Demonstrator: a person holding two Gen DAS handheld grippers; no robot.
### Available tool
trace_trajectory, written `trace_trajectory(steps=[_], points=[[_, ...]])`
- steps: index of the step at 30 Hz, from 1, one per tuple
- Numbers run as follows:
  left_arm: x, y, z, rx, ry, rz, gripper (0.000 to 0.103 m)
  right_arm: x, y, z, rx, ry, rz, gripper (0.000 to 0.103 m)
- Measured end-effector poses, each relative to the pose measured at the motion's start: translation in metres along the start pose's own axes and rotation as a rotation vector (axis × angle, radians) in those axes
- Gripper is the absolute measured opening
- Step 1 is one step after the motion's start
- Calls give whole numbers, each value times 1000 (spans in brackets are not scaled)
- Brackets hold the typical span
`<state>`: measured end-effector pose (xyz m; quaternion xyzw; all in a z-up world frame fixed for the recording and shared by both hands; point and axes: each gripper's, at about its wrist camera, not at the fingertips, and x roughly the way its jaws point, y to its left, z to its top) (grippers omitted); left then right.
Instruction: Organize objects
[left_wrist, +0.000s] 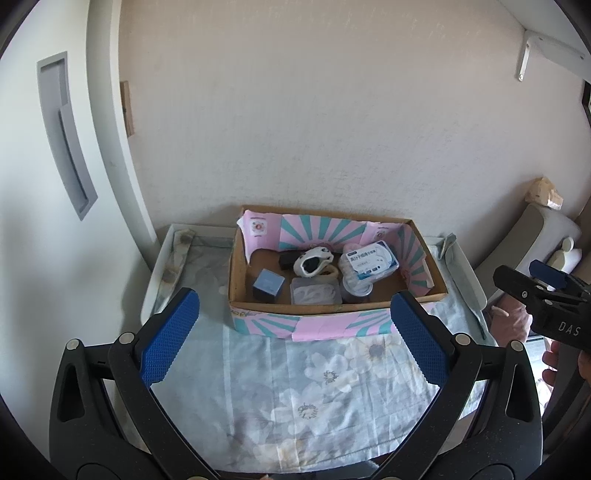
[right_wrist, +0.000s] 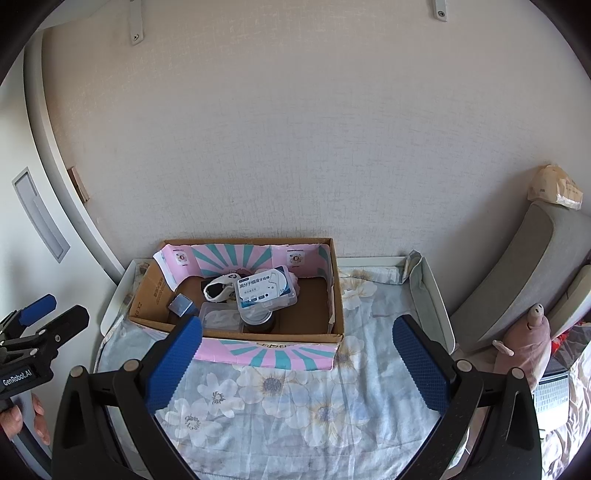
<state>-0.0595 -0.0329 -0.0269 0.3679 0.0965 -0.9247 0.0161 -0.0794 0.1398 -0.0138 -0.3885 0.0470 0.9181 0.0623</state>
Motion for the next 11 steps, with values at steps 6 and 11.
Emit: trace_trajectory(steps=[6, 11], points=[[12, 3, -4, 12, 23, 12, 103, 1, 1, 0, 3, -2, 2, 103], [13, 4, -5, 19, 18, 28, 103, 3, 1, 0, 5, 2, 10, 103]])
